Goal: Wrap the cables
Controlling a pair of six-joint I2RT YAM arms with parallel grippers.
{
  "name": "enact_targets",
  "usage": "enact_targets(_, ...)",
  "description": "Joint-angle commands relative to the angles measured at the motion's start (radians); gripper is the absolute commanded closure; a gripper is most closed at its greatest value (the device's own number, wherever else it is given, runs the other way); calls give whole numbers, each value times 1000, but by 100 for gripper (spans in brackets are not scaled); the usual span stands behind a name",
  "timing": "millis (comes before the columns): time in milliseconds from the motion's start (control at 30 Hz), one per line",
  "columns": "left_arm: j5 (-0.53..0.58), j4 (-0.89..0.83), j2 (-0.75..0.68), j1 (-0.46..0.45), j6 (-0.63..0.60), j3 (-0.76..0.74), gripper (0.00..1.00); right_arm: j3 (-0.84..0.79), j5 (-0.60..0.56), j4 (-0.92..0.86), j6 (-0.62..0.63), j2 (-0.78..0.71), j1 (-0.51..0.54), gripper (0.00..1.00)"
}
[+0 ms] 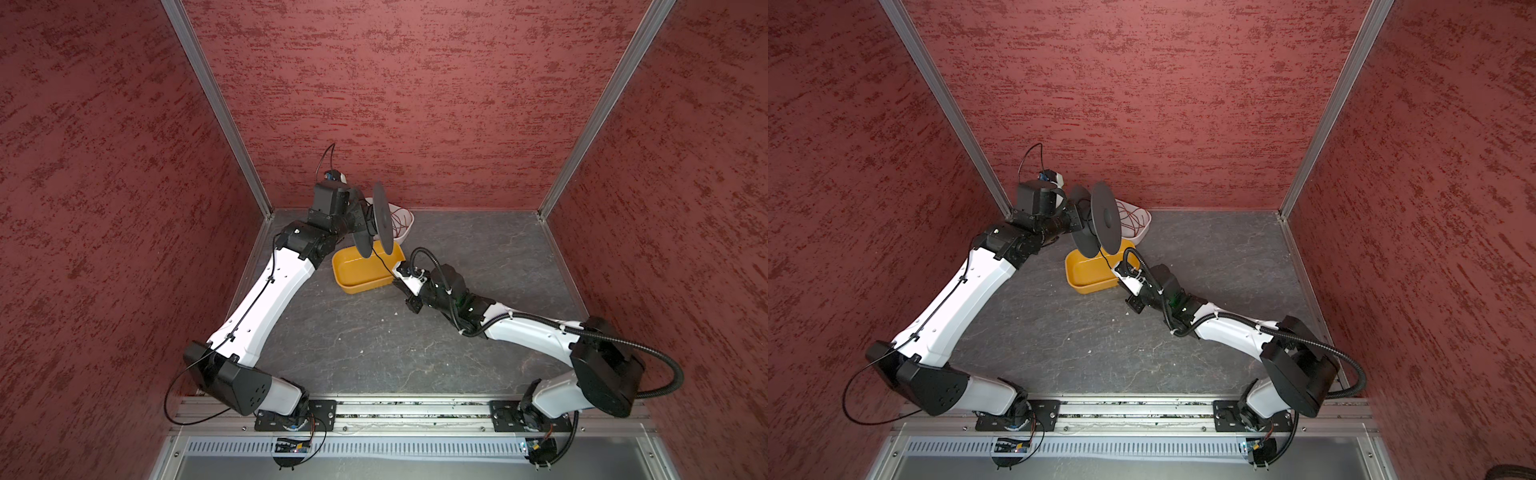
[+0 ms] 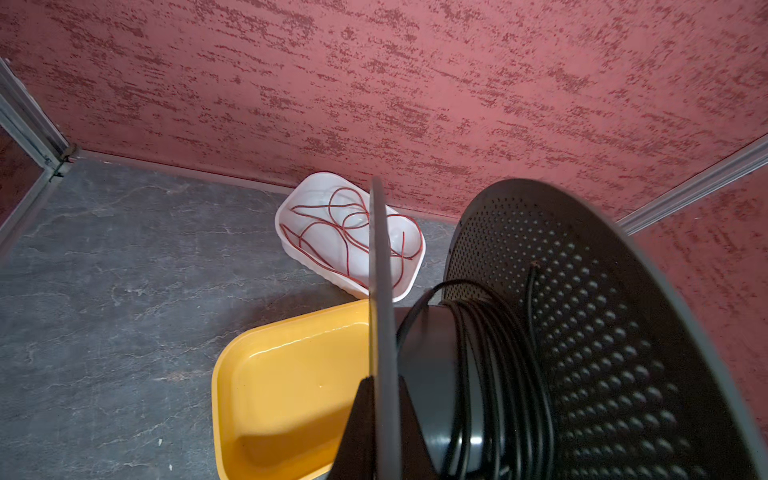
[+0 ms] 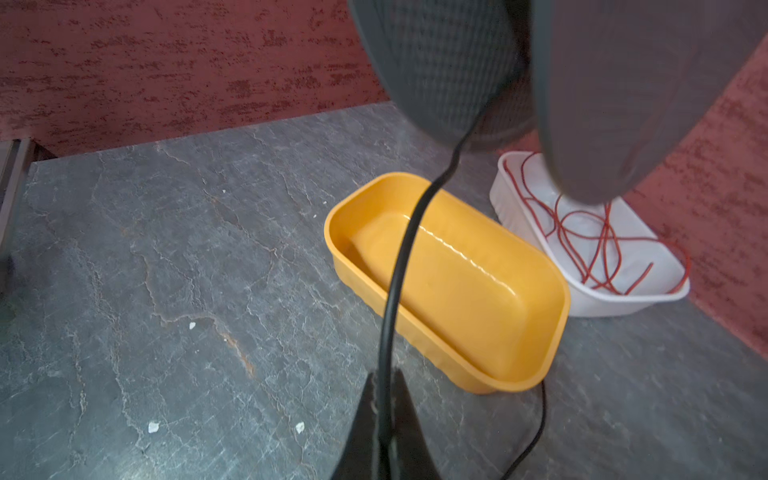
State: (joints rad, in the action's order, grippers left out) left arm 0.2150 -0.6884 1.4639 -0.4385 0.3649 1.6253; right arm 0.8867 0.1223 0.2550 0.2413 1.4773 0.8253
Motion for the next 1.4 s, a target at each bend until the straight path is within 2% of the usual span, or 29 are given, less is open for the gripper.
enact_targets(0, 135, 53, 0, -33, -68, 0, 100, 67, -9, -78, 77, -64, 14, 100)
enact_targets(133, 203, 37, 20, -65, -129, -4, 100, 114, -78, -136, 84, -106, 14, 100)
enact_targets(267, 210, 32, 34, -92, -196, -14, 100, 177, -178, -183, 81, -121, 13, 100)
enact_targets(433, 244, 29, 46, -168, -339, -24, 98, 211, -334, -131, 80, -126, 2, 100)
enact_targets(667, 250, -1, 58, -230, -389, -10, 98, 350, -473, -179, 37, -75, -29, 100)
enact_targets(700, 250, -4, 58, -234, -389, -8, 98, 378, -508, -196, 32, -60, -32, 96)
enact_targets(800, 239, -25, 57, -238, -382, 9, 98, 449, -555, -260, -2, -30, -57, 95)
enact_targets(933, 209, -39, 46, -243, -391, 23, 98, 491, -533, -307, -53, -3, -107, 97)
enact_targets(1033, 191, -43, 36, -249, -391, 25, 98, 520, -501, -352, -74, 11, -142, 94)
enact_targets(1133, 175, -33, 24, -250, -382, 21, 98, 524, -365, -373, -142, 5, -212, 92)
enact_targets(1200, 169, -31, 19, -251, -377, 17, 98, 518, -269, -373, -172, -2, -252, 87)
enact_targets(1367, 148, -37, 19, -254, -374, 28, 98, 513, -138, -380, -206, 13, -316, 83)
